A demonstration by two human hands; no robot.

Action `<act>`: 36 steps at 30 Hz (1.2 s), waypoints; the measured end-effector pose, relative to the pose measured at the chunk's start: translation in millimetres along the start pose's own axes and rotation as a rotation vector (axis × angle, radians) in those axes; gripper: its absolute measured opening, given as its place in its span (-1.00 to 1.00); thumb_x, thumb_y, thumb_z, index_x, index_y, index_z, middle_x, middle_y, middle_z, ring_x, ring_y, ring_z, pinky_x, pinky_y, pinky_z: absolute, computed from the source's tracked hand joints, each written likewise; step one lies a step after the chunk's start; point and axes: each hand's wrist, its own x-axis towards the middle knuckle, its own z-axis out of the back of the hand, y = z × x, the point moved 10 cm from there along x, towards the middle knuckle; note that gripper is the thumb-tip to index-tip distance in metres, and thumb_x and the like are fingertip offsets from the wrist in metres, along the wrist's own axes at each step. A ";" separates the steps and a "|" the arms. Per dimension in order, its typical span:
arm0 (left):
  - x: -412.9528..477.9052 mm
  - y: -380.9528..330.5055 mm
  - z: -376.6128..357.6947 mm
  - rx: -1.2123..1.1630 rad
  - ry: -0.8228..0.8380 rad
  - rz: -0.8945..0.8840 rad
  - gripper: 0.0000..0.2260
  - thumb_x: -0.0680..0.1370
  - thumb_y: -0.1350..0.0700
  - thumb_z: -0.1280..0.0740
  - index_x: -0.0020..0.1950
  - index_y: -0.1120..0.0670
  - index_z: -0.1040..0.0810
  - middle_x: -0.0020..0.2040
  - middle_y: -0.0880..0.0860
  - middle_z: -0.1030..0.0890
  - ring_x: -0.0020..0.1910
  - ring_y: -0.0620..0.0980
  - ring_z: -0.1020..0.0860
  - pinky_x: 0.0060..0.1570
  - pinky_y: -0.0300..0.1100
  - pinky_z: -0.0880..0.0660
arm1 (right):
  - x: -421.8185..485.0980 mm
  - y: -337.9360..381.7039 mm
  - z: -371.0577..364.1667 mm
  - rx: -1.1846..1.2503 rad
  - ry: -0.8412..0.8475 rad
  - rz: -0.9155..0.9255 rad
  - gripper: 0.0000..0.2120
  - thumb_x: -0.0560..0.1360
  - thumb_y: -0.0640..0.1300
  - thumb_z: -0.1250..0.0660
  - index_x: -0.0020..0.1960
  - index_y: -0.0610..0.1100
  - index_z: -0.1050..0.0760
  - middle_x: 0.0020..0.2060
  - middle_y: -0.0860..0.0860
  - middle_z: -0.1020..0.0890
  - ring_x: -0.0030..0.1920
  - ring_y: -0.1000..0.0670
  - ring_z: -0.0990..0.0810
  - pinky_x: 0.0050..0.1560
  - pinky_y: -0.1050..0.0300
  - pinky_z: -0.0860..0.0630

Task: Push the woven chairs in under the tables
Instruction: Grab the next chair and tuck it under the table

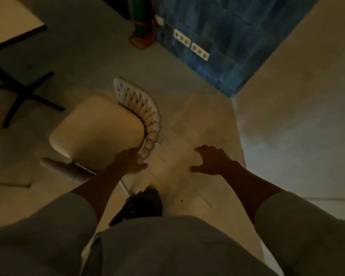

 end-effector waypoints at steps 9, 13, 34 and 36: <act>16.8 51.2 2.1 -0.155 -0.012 0.245 -0.11 0.48 -0.49 -0.22 0.62 0.05 -0.18 0.48 0.14 -0.45 0.38 0.18 -0.48 0.28 0.02 -0.45 | 114.2 67.9 74.6 -0.245 -0.086 0.327 -0.07 0.38 0.60 -0.19 0.50 -0.04 -0.33 0.45 -0.06 -0.45 0.38 -0.15 -0.45 0.32 -0.19 -0.38; 4.0 51.4 -0.7 -0.278 -0.036 0.341 -0.14 0.52 -0.44 -0.25 0.65 0.06 -0.16 0.54 0.15 -0.38 0.46 0.18 -0.40 0.38 0.01 -0.40 | 142.8 106.9 78.1 -0.375 -0.009 0.546 -0.15 0.41 0.56 -0.20 0.47 0.00 -0.36 0.41 -0.03 -0.48 0.36 -0.14 -0.47 0.28 -0.14 -0.40; 31.4 28.5 -77.6 -0.552 -0.469 0.678 -0.52 0.69 -0.28 0.03 0.41 -0.12 -0.51 0.34 -0.10 -0.58 0.39 -0.03 -0.45 0.41 -0.07 -0.31 | 269.7 147.2 50.2 -0.415 -0.286 1.299 -0.53 0.60 0.35 -0.20 0.11 -0.05 -0.55 0.04 0.03 -0.61 0.07 0.01 -0.54 0.00 0.10 -0.43; 39.6 32.7 -83.2 -0.517 -0.487 0.666 -0.47 0.69 -0.29 0.13 0.40 -0.17 -0.51 0.31 -0.14 -0.60 0.36 -0.06 -0.45 0.41 -0.07 -0.30 | 278.5 147.0 36.3 -0.424 -0.262 1.335 -0.42 0.57 0.44 -0.18 0.16 -0.05 -0.56 0.06 0.03 -0.63 0.10 0.00 -0.55 0.13 0.07 -0.48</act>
